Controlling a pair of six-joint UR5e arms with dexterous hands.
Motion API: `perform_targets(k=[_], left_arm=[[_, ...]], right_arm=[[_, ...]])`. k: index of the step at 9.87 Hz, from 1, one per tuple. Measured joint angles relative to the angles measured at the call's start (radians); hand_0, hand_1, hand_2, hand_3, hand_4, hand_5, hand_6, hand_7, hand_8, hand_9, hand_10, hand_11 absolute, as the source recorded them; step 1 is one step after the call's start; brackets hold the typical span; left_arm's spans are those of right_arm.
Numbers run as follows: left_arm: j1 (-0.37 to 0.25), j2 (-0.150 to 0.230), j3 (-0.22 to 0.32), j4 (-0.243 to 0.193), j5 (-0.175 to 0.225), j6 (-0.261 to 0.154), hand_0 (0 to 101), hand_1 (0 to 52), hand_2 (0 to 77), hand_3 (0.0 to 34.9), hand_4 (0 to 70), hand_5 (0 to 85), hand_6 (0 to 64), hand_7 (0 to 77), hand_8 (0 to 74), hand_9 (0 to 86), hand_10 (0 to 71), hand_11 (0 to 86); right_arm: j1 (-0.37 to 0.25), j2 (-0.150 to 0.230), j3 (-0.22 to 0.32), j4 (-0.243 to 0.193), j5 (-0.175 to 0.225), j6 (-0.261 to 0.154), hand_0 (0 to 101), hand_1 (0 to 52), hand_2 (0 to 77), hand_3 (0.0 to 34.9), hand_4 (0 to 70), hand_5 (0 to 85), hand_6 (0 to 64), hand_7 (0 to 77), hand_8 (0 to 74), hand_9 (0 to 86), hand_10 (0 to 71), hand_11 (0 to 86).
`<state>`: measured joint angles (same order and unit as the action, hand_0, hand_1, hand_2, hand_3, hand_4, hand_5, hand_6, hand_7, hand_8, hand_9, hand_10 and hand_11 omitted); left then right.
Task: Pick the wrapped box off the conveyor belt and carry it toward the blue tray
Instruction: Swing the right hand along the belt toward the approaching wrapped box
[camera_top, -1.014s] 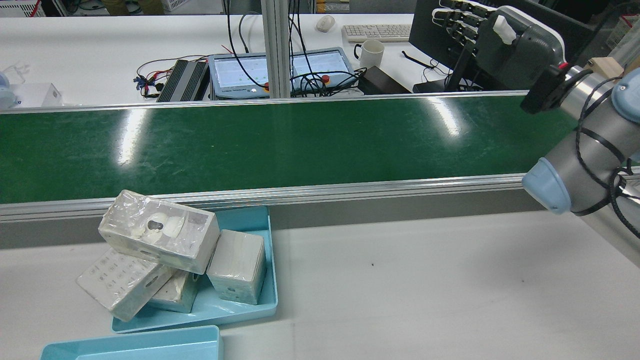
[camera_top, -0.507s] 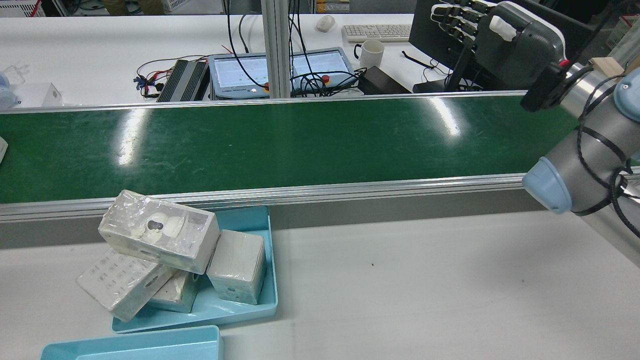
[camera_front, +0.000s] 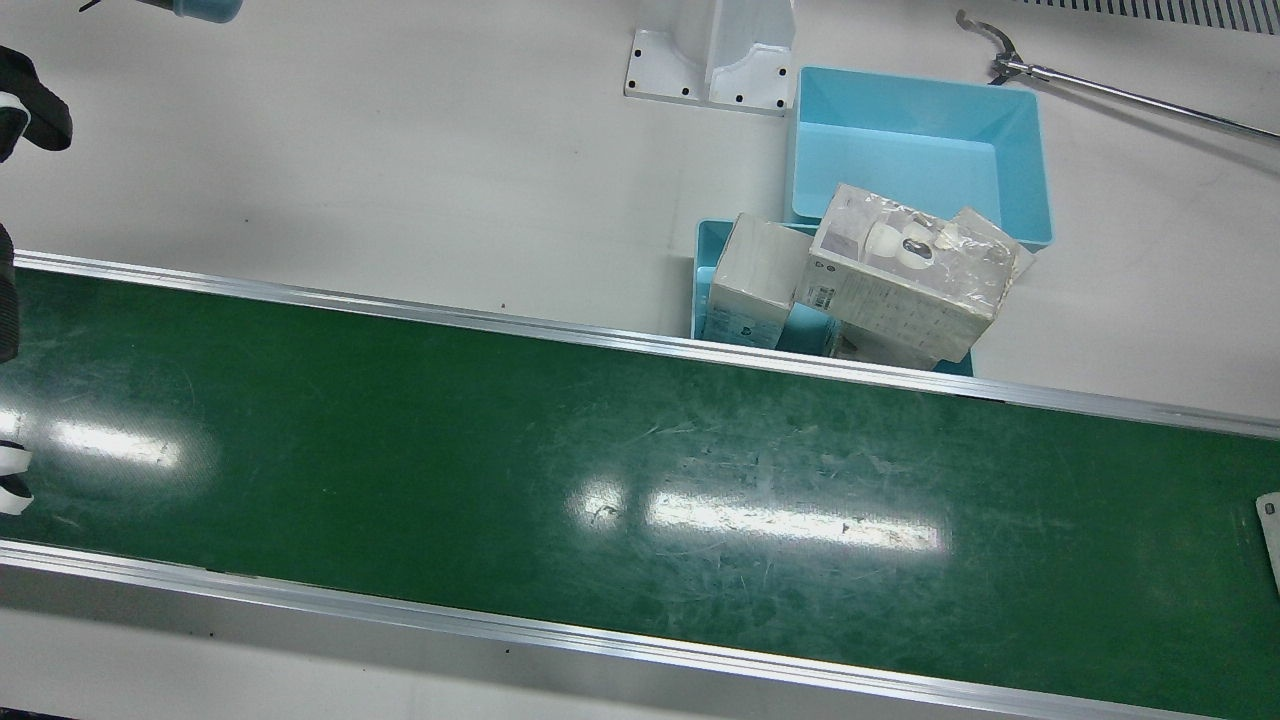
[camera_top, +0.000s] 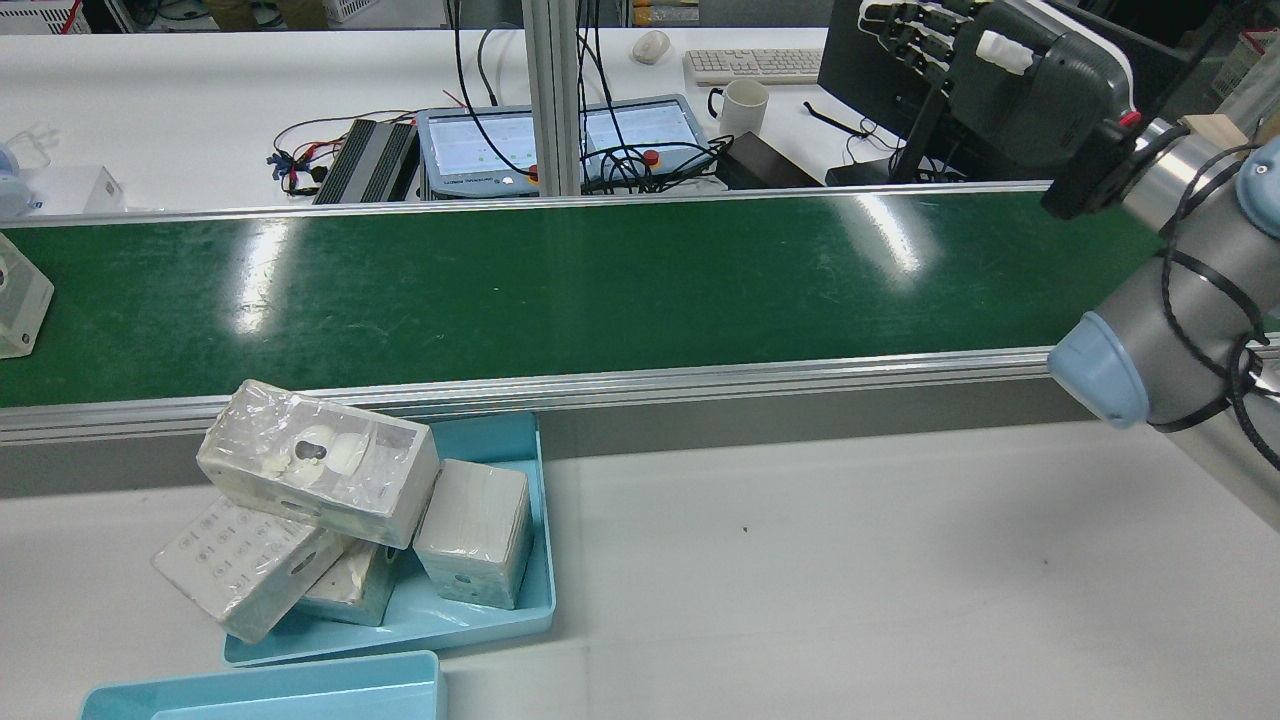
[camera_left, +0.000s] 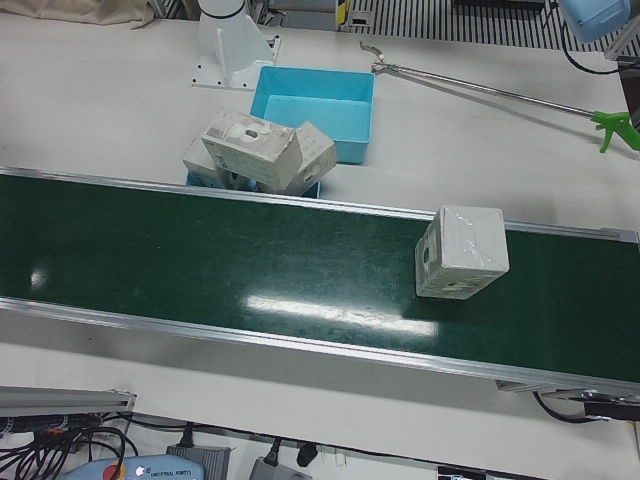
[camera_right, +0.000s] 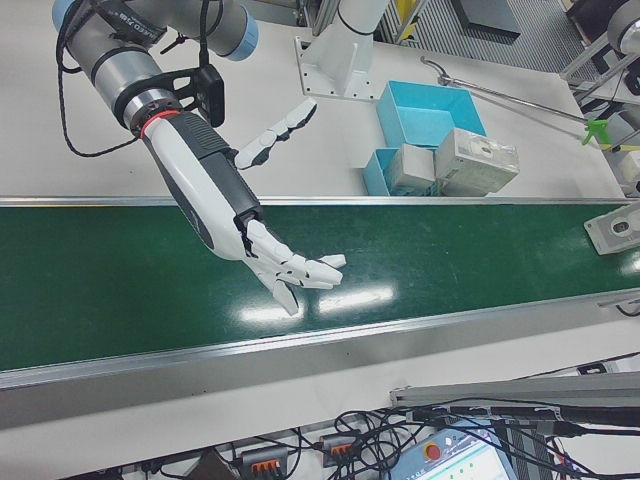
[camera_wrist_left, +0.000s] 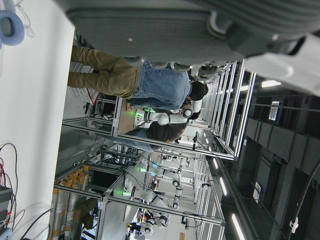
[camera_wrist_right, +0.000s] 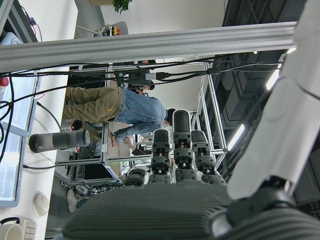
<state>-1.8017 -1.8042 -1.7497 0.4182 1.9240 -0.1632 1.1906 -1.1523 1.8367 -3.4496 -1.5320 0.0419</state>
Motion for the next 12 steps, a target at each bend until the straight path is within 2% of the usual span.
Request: perform_targets(k=[3, 4, 6, 7, 8, 9, 11, 12], left_arm=[[0.000, 0.000, 0.000, 0.000, 0.000, 0.000, 0, 0.0, 0.5, 0.0, 0.5, 1.1, 0.5, 0.5, 0.5, 0.5, 0.5, 0.5], [0.000, 0.000, 0.000, 0.000, 0.000, 0.000, 0, 0.0, 0.5, 0.0, 0.5, 1.1, 0.5, 0.5, 0.5, 0.5, 0.5, 0.5], [0.000, 0.000, 0.000, 0.000, 0.000, 0.000, 0, 0.0, 1.1, 0.0, 0.5, 1.1, 0.5, 0.5, 0.5, 0.0, 0.5, 0.5], [0.000, 0.000, 0.000, 0.000, 0.000, 0.000, 0, 0.0, 1.1, 0.0, 0.0, 1.1, 0.5, 0.5, 0.5, 0.5, 0.5, 0.5], [0.000, 0.000, 0.000, 0.000, 0.000, 0.000, 0, 0.0, 1.1, 0.0, 0.5, 1.1, 0.5, 0.5, 0.5, 0.0, 0.5, 0.5], [0.000, 0.000, 0.000, 0.000, 0.000, 0.000, 0, 0.0, 1.1, 0.0, 0.5, 1.1, 0.5, 0.5, 0.5, 0.0, 0.5, 0.5], [0.000, 0.000, 0.000, 0.000, 0.000, 0.000, 0, 0.0, 1.1, 0.0, 0.0, 1.1, 0.5, 0.5, 0.5, 0.0, 0.5, 0.5], [0.000, 0.000, 0.000, 0.000, 0.000, 0.000, 0, 0.0, 1.1, 0.0, 0.0, 1.1, 0.5, 0.5, 0.5, 0.0, 0.5, 0.5]], right_arm=[[-0.011, 0.006, 0.026, -0.004, 0.004, -0.033, 43, 7.6, 7.6, 0.0, 13.1, 16.4, 13.1, 28.9, 16.4, 19.1, 3.3, 4.9], [-0.027, 0.022, 0.035, -0.006, 0.022, -0.046, 45, 9.8, 8.2, 0.0, 13.1, 16.4, 13.6, 30.0, 15.8, 19.1, 3.3, 4.9], [-0.100, 0.060, 0.036, -0.011, 0.099, -0.058, 46, 11.5, 10.9, 0.0, 14.2, 16.4, 15.3, 32.2, 13.6, 19.1, 1.6, 3.8], [-0.150, 0.081, 0.035, -0.014, 0.141, -0.068, 47, 15.8, 13.1, 0.0, 14.7, 16.4, 15.3, 32.2, 11.4, 15.8, 1.6, 2.7], [-0.202, 0.106, 0.034, -0.021, 0.180, -0.086, 57, 24.0, 21.3, 0.0, 18.5, 18.5, 15.8, 28.9, 8.7, 12.0, 1.6, 4.4], [-0.243, 0.126, 0.034, -0.036, 0.217, -0.105, 51, 15.3, 15.8, 0.0, 18.0, 13.6, 15.8, 31.1, 2.7, 9.8, 0.0, 1.6], [-0.332, 0.153, 0.024, -0.065, 0.312, -0.127, 51, 15.3, 15.8, 0.0, 18.0, 13.6, 15.8, 31.1, 2.7, 9.8, 0.0, 1.6], [-0.367, 0.177, 0.001, -0.070, 0.343, -0.132, 47, 12.0, 7.1, 0.0, 14.2, 7.6, 8.7, 22.9, 3.3, 3.8, 0.0, 1.1]])
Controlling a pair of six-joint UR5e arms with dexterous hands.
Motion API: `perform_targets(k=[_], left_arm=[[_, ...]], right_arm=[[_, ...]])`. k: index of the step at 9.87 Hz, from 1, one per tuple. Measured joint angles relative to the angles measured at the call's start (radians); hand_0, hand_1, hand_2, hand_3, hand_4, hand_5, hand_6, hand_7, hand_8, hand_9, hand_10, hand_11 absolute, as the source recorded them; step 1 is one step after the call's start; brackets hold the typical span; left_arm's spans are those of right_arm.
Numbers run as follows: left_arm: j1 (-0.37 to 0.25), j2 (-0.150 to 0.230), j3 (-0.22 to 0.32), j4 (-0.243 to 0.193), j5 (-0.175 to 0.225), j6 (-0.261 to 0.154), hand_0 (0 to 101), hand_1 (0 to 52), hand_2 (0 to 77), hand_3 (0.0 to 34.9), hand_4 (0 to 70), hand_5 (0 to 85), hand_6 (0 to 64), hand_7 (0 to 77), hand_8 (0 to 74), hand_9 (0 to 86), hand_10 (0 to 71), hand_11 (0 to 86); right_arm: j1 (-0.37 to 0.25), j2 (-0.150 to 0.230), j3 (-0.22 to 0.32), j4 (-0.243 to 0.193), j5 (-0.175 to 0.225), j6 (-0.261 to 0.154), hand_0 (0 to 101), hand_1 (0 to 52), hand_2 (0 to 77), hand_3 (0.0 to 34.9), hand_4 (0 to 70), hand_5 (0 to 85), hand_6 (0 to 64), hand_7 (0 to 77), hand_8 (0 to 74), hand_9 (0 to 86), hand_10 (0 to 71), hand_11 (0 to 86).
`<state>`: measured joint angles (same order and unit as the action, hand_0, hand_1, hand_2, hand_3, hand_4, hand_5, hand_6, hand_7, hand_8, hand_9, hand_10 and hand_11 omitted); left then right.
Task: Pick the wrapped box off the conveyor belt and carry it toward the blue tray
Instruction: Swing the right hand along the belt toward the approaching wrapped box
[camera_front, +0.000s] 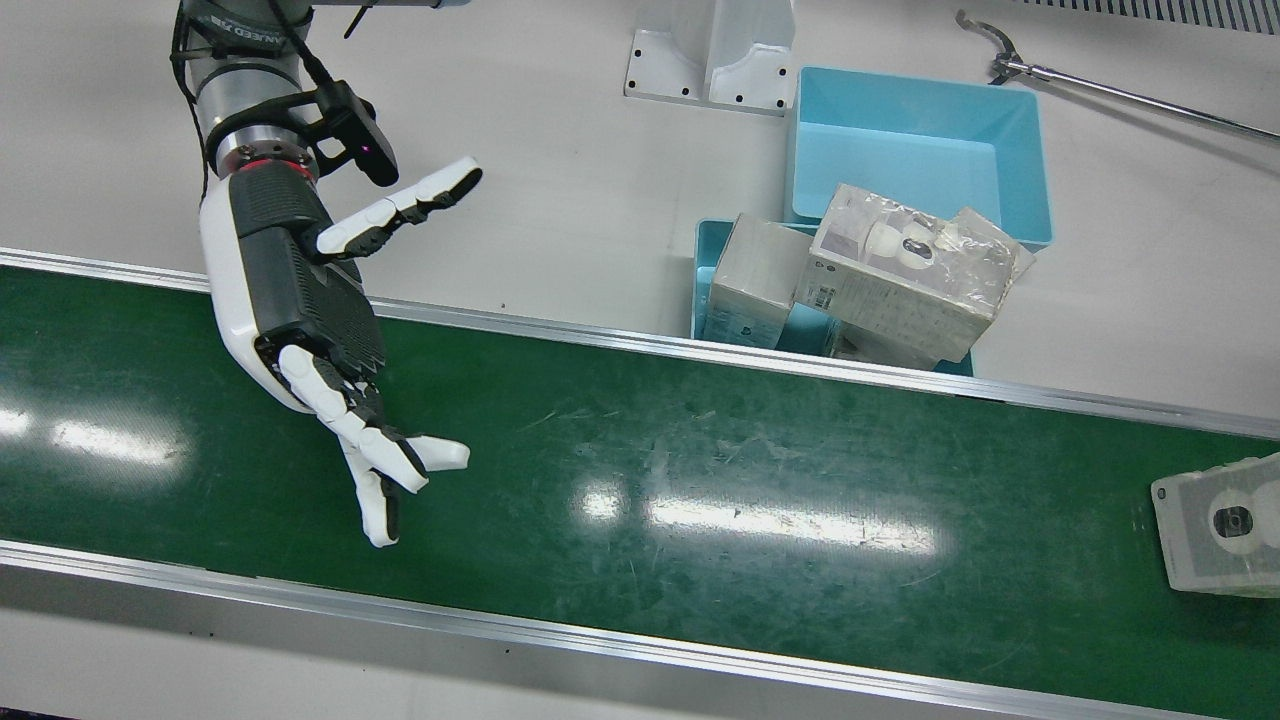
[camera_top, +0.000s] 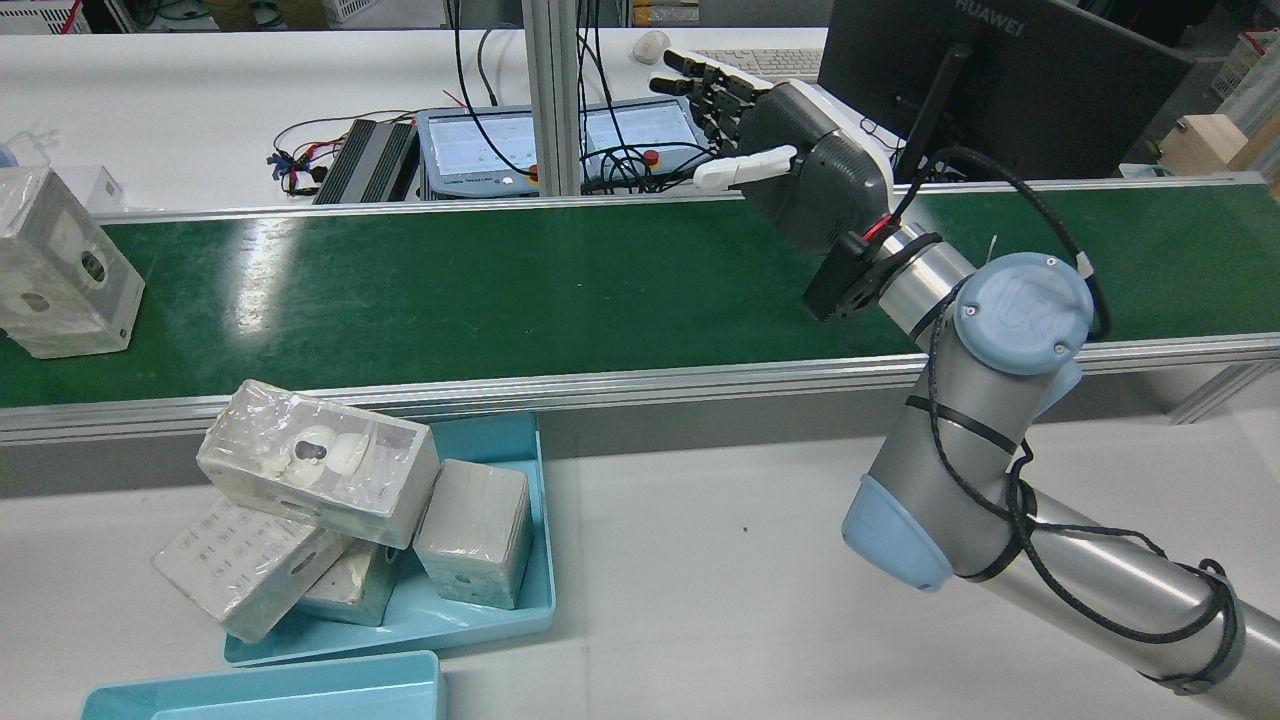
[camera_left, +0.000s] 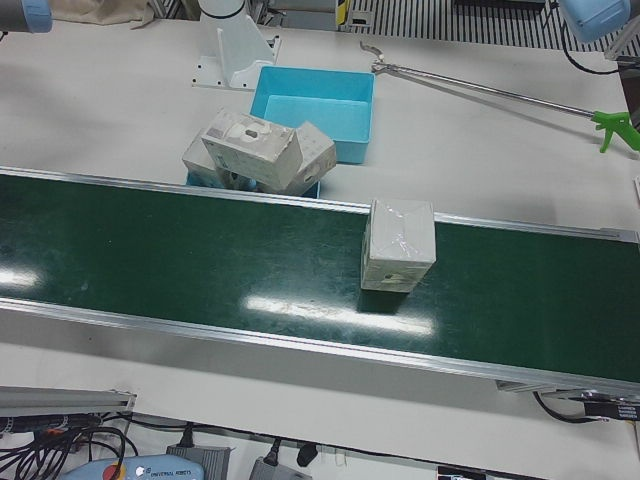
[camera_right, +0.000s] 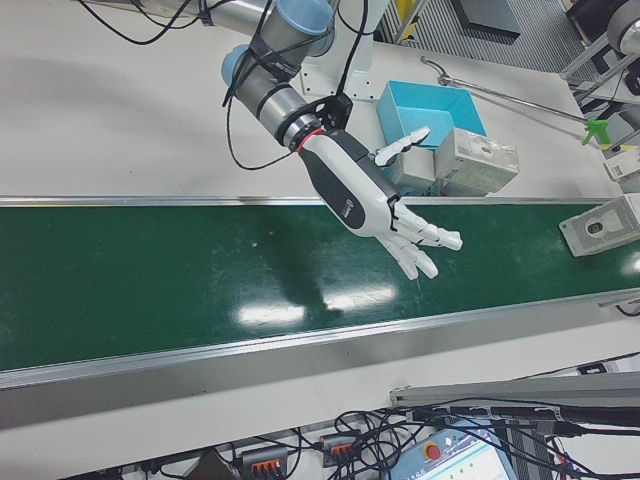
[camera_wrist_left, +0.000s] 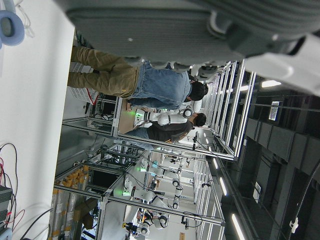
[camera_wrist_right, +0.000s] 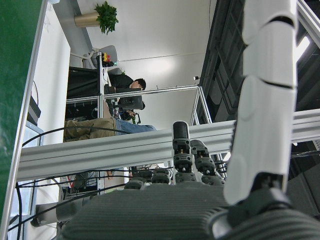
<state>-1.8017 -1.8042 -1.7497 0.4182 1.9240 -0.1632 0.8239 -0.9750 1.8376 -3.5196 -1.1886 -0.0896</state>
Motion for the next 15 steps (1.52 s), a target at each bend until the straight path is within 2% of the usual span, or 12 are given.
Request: perform_targets(k=[3, 5, 6, 7, 8, 9, 10, 11, 12, 13, 14, 15], left_arm=[[0.000, 0.000, 0.000, 0.000, 0.000, 0.000, 0, 0.0, 1.1, 0.0, 0.0, 1.1, 0.0, 0.5, 0.5, 0.5, 0.0, 0.5], [0.000, 0.000, 0.000, 0.000, 0.000, 0.000, 0, 0.0, 0.5, 0.0, 0.5, 1.1, 0.0, 0.5, 0.5, 0.0, 0.0, 0.5], [0.000, 0.000, 0.000, 0.000, 0.000, 0.000, 0, 0.0, 1.1, 0.0, 0.5, 1.1, 0.0, 0.5, 0.5, 0.5, 0.0, 0.5], [0.000, 0.000, 0.000, 0.000, 0.000, 0.000, 0, 0.0, 1.1, 0.0, 0.0, 1.1, 0.0, 0.5, 0.5, 0.0, 0.5, 0.5], [0.000, 0.000, 0.000, 0.000, 0.000, 0.000, 0, 0.0, 1.1, 0.0, 0.0, 1.1, 0.0, 0.5, 0.5, 0.0, 0.5, 0.5], [0.000, 0.000, 0.000, 0.000, 0.000, 0.000, 0, 0.0, 1.1, 0.0, 0.0, 1.1, 0.5, 0.5, 0.5, 0.0, 0.5, 0.5], [0.000, 0.000, 0.000, 0.000, 0.000, 0.000, 0, 0.0, 1.1, 0.0, 0.0, 1.1, 0.5, 0.5, 0.5, 0.5, 0.5, 0.5], [0.000, 0.000, 0.000, 0.000, 0.000, 0.000, 0, 0.0, 1.1, 0.0, 0.0, 1.1, 0.5, 0.5, 0.5, 0.5, 0.5, 0.5], [0.000, 0.000, 0.000, 0.000, 0.000, 0.000, 0, 0.0, 1.1, 0.0, 0.0, 1.1, 0.5, 0.5, 0.5, 0.0, 0.0, 0.5], [0.000, 0.000, 0.000, 0.000, 0.000, 0.000, 0, 0.0, 1.1, 0.0, 0.0, 1.1, 0.5, 0.5, 0.5, 0.0, 0.5, 0.5], [0.000, 0.000, 0.000, 0.000, 0.000, 0.000, 0, 0.0, 1.1, 0.0, 0.5, 1.1, 0.5, 0.5, 0.5, 0.0, 0.5, 0.5], [0.000, 0.000, 0.000, 0.000, 0.000, 0.000, 0, 0.0, 1.1, 0.0, 0.5, 1.1, 0.5, 0.5, 0.5, 0.0, 0.5, 0.5]], right_arm=[[-0.013, 0.062, -0.064, -0.006, 0.024, 0.001, 47, 12.0, 9.8, 0.0, 12.5, 8.2, 7.1, 22.9, 2.2, 4.4, 0.0, 1.1], [0.051, -0.037, 0.021, -0.006, 0.022, 0.003, 47, 14.2, 12.0, 0.0, 12.5, 9.3, 7.1, 22.9, 1.6, 4.4, 0.0, 1.1], [0.081, -0.091, 0.063, -0.004, 0.022, 0.004, 47, 10.4, 9.3, 0.0, 13.6, 15.8, 9.8, 28.4, 6.5, 8.2, 0.0, 1.1], [0.107, -0.129, 0.094, -0.003, 0.022, 0.006, 47, 12.5, 15.3, 0.0, 21.3, 33.8, 21.3, 44.7, 18.5, 21.3, 7.1, 1.1], [0.128, -0.161, 0.122, -0.003, 0.021, 0.007, 47, 12.5, 15.3, 0.0, 21.3, 33.8, 21.3, 44.7, 18.5, 21.3, 7.1, 1.1], [0.139, -0.184, 0.143, -0.005, 0.021, 0.008, 48, 16.9, 31.1, 0.0, 26.2, 54.0, 35.5, 59.5, 35.5, 37.1, 23.5, 2.2], [0.136, -0.194, 0.153, -0.006, 0.023, 0.007, 48, 15.8, 32.2, 0.0, 25.1, 51.3, 38.2, 72.0, 38.7, 52.4, 23.5, 18.0], [0.130, -0.195, 0.158, -0.009, 0.025, 0.007, 48, 15.8, 28.9, 0.0, 24.0, 48.0, 34.4, 70.4, 33.3, 46.9, 13.6, 19.6], [0.128, -0.197, 0.167, -0.022, 0.025, 0.006, 48, 22.4, 32.7, 0.0, 24.0, 48.0, 34.4, 70.4, 33.3, 46.9, 13.6, 19.6], [0.136, -0.205, 0.186, -0.059, 0.024, 0.007, 48, 22.4, 32.7, 0.0, 24.0, 48.0, 34.4, 70.4, 33.3, 46.9, 13.6, 19.6], [0.145, -0.213, 0.205, -0.106, 0.023, 0.008, 50, 19.6, 35.5, 0.0, 20.7, 46.9, 30.0, 64.9, 22.9, 33.3, 7.1, 13.1], [0.145, -0.218, 0.218, -0.143, 0.022, 0.008, 52, 22.9, 36.5, 0.0, 20.2, 45.3, 26.7, 58.9, 21.3, 26.2, 5.4, 8.7]])
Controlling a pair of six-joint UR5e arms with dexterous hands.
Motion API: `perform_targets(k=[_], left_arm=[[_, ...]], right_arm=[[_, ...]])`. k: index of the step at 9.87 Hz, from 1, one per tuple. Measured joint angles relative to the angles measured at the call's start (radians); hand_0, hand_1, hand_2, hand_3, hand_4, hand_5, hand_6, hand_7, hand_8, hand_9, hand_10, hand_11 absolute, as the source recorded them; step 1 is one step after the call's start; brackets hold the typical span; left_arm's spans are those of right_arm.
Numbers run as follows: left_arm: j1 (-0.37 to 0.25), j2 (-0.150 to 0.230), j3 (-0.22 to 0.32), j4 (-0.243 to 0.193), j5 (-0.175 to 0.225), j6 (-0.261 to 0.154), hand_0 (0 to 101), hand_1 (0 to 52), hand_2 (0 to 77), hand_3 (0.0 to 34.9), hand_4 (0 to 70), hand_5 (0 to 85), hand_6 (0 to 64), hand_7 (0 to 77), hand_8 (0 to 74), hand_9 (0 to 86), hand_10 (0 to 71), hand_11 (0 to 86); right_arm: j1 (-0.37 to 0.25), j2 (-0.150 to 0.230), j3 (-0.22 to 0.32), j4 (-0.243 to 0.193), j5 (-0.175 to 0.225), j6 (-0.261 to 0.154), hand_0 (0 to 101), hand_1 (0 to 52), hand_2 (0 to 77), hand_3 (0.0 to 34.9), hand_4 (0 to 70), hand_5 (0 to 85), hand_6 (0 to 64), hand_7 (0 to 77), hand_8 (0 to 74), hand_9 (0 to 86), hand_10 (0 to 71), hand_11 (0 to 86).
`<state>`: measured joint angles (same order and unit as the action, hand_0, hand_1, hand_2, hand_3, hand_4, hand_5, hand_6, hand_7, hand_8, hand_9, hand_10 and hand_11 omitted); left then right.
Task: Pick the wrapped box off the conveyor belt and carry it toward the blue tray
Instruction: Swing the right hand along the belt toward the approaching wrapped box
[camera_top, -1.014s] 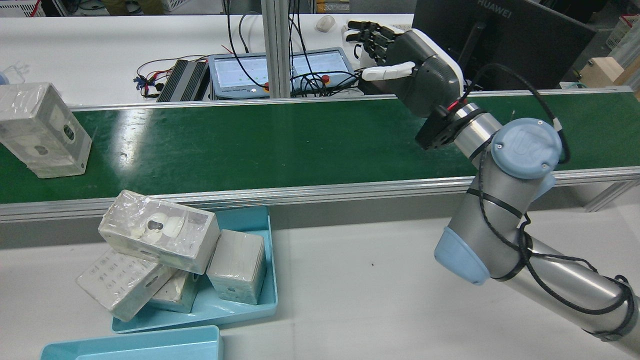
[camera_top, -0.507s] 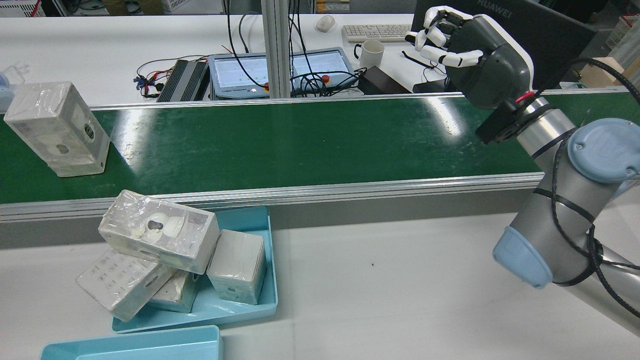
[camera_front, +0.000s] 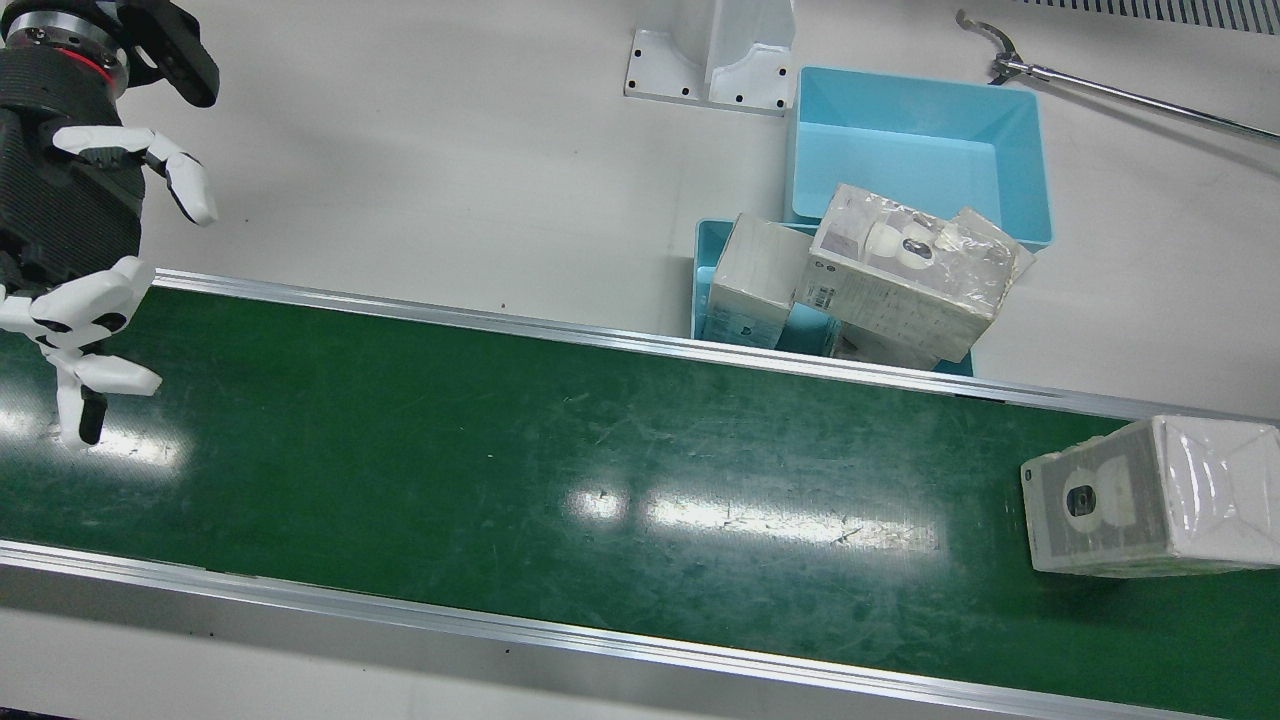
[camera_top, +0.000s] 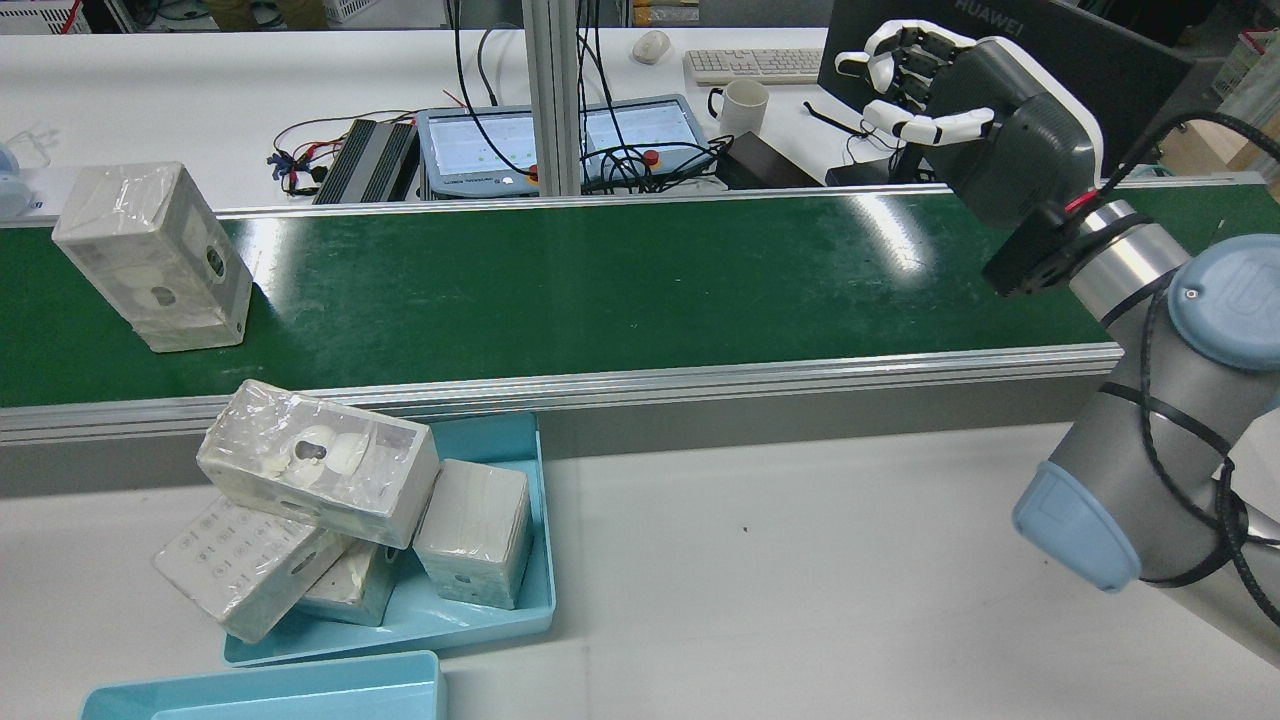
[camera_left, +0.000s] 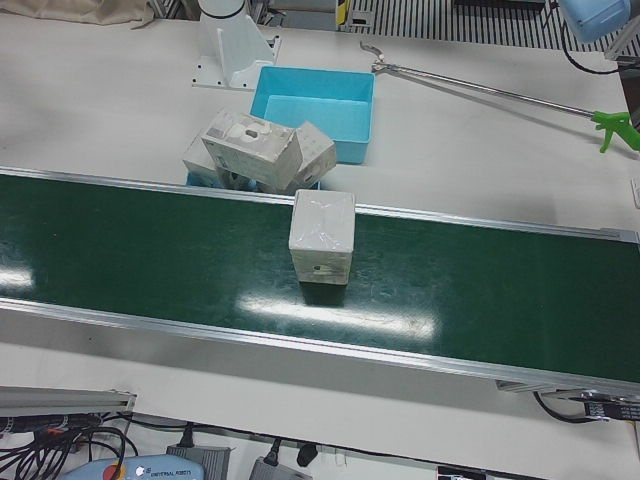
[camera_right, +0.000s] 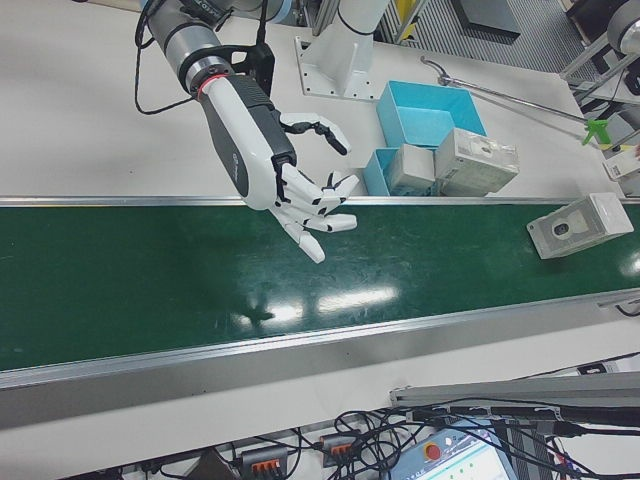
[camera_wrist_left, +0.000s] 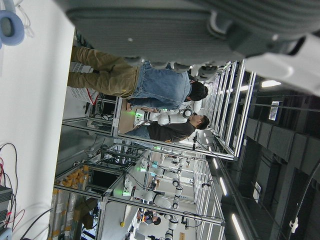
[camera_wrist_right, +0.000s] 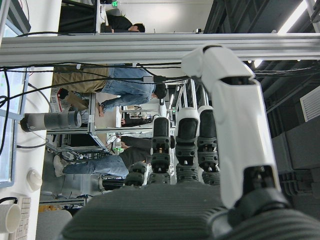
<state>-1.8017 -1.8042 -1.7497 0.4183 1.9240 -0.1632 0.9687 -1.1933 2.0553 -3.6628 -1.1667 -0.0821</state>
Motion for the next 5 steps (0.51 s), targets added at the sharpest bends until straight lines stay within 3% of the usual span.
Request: perform_targets(k=[2, 3, 4, 5], left_arm=[[0.000, 0.000, 0.000, 0.000, 0.000, 0.000, 0, 0.0, 0.5, 0.0, 0.5, 1.1, 0.5, 0.5, 0.5, 0.5, 0.0, 0.5], [0.000, 0.000, 0.000, 0.000, 0.000, 0.000, 0, 0.0, 1.1, 0.0, 0.0, 1.1, 0.5, 0.5, 0.5, 0.0, 0.5, 0.5], [0.000, 0.000, 0.000, 0.000, 0.000, 0.000, 0, 0.0, 1.1, 0.0, 0.0, 1.1, 0.5, 0.5, 0.5, 0.0, 0.5, 0.5], [0.000, 0.000, 0.000, 0.000, 0.000, 0.000, 0, 0.0, 0.5, 0.0, 0.0, 1.1, 0.0, 0.5, 0.5, 0.5, 0.0, 0.5]], right_arm=[[-0.039, 0.006, 0.002, -0.028, 0.001, -0.001, 52, 22.9, 34.9, 0.0, 20.2, 45.8, 25.1, 58.4, 20.2, 26.2, 3.3, 6.5], [-0.066, 0.022, -0.012, -0.023, 0.001, 0.000, 47, 11.5, 23.5, 0.0, 20.2, 40.4, 23.5, 52.9, 18.5, 26.2, 0.5, 4.9], [-0.084, 0.039, -0.034, 0.012, -0.002, 0.001, 46, 12.0, 21.3, 0.0, 14.7, 27.3, 16.9, 34.9, 13.1, 21.8, 2.2, 4.9], [-0.090, 0.051, -0.064, 0.079, -0.018, 0.001, 46, 12.0, 21.3, 0.0, 14.7, 27.3, 16.9, 34.9, 13.1, 21.8, 2.2, 4.9]])
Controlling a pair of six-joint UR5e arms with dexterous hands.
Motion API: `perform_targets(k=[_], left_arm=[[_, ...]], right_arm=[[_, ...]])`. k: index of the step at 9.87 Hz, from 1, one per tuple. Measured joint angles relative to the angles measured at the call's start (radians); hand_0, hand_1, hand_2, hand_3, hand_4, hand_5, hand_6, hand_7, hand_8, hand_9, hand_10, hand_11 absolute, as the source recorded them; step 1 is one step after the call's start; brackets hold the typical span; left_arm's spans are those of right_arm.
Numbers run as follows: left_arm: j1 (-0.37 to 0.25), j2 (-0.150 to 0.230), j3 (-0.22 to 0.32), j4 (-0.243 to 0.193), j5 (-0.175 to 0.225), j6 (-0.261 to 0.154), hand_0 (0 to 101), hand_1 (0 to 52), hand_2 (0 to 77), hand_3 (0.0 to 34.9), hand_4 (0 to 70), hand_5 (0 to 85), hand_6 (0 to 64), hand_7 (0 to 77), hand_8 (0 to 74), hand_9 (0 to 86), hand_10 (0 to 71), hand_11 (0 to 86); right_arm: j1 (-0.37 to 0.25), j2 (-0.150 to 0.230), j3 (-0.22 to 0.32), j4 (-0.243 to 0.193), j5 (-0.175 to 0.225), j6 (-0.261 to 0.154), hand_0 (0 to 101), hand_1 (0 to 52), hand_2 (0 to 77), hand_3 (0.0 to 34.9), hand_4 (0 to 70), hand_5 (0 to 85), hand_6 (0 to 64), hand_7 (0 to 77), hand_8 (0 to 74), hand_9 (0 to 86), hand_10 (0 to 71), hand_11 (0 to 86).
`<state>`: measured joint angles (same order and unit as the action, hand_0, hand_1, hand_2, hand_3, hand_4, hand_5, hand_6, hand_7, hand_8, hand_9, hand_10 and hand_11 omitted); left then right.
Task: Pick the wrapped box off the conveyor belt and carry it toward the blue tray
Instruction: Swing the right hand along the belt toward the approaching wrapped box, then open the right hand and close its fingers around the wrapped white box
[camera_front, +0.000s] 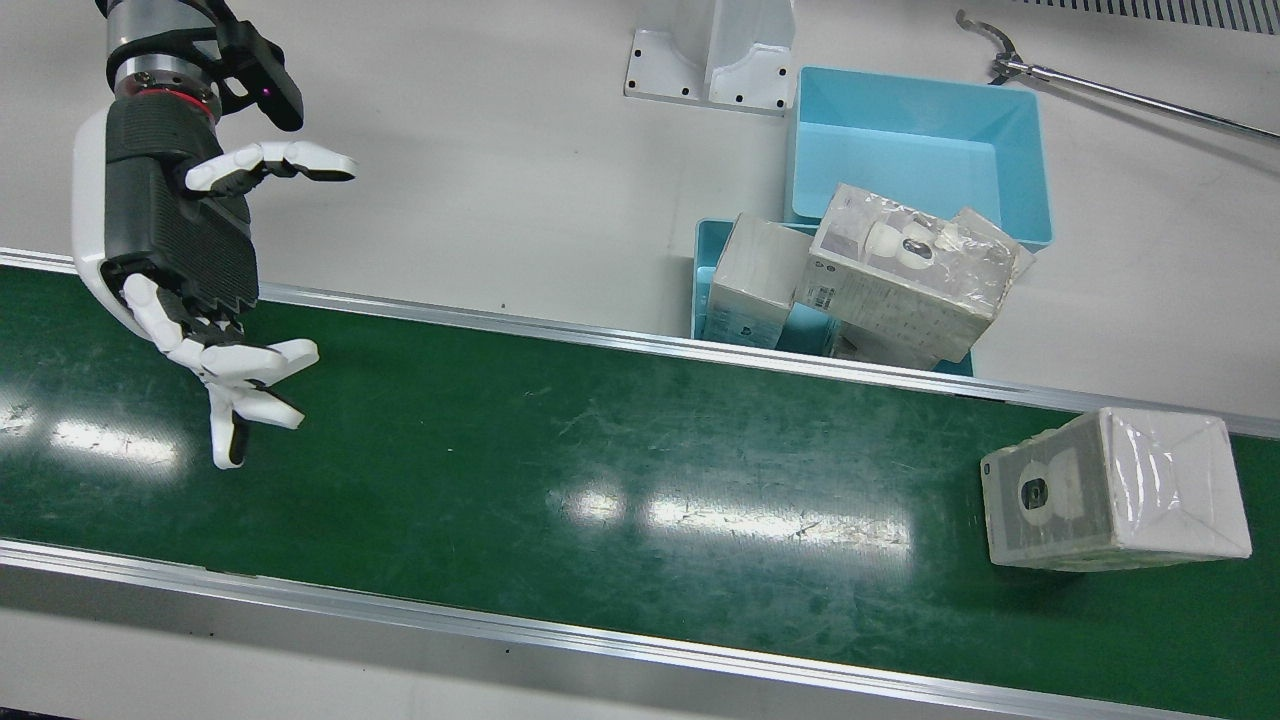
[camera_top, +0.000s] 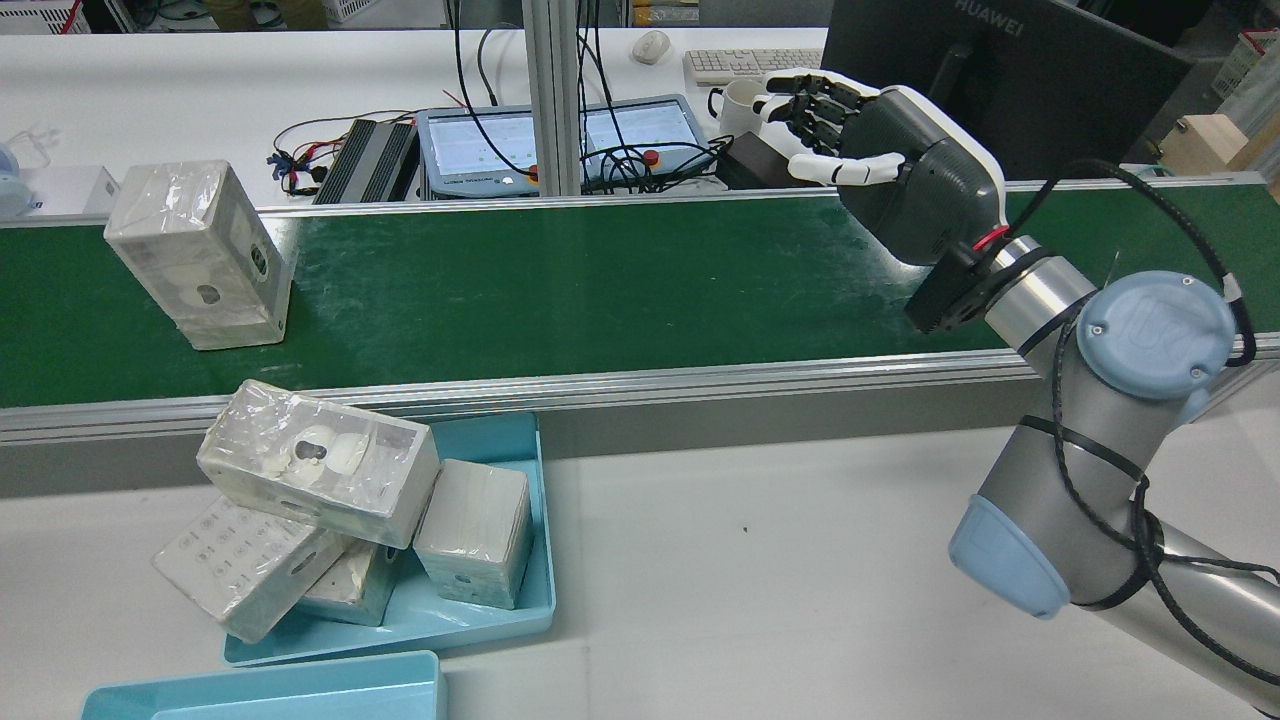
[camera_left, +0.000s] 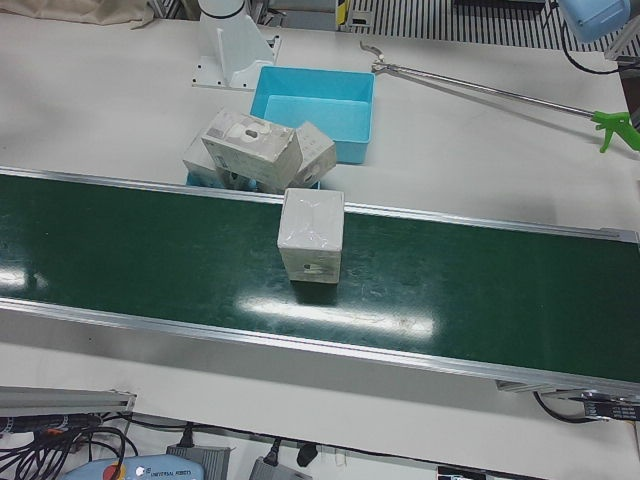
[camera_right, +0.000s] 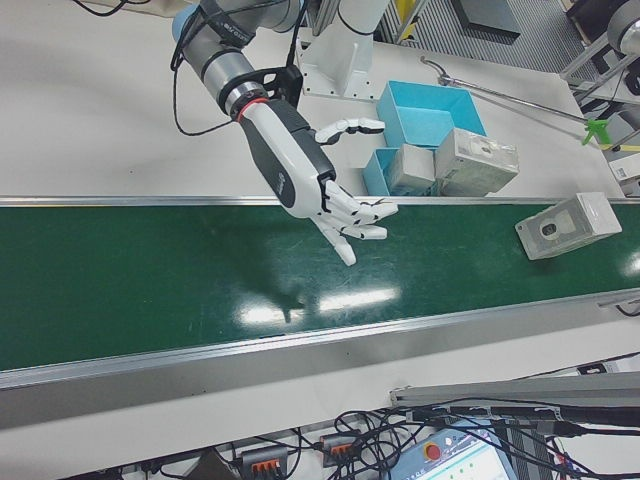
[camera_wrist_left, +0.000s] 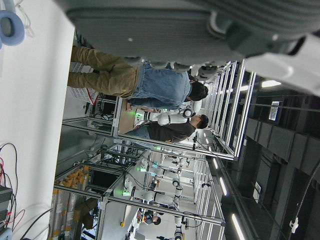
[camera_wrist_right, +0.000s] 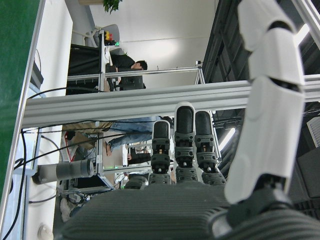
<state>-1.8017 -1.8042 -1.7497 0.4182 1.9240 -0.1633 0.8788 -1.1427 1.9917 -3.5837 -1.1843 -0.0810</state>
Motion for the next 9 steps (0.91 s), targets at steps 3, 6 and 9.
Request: perform_targets(k=[3, 6, 9], left_arm=[[0.000, 0.000, 0.000, 0.000, 0.000, 0.000, 0, 0.0, 1.1, 0.0, 0.5, 1.1, 0.5, 0.5, 0.5, 0.0, 0.5, 0.5], [0.000, 0.000, 0.000, 0.000, 0.000, 0.000, 0, 0.0, 0.5, 0.0, 0.0, 1.1, 0.0, 0.5, 0.5, 0.0, 0.0, 0.5], [0.000, 0.000, 0.000, 0.000, 0.000, 0.000, 0, 0.0, 1.1, 0.0, 0.0, 1.1, 0.5, 0.5, 0.5, 0.0, 0.0, 0.5]], right_arm=[[0.025, 0.032, -0.064, 0.091, -0.072, -0.003, 45, 12.0, 16.9, 0.0, 18.0, 34.9, 20.7, 54.0, 25.1, 23.5, 0.0, 1.1], [-0.003, 0.164, -0.170, 0.030, -0.084, -0.005, 50, 16.4, 9.8, 0.0, 7.6, 15.8, 6.0, 30.5, 2.2, 1.6, 0.0, 1.1], [-0.072, 0.306, -0.298, 0.020, -0.046, -0.028, 49, 16.4, 12.0, 0.0, 7.6, 13.1, 5.5, 9.8, 1.6, 3.3, 0.0, 1.1]])
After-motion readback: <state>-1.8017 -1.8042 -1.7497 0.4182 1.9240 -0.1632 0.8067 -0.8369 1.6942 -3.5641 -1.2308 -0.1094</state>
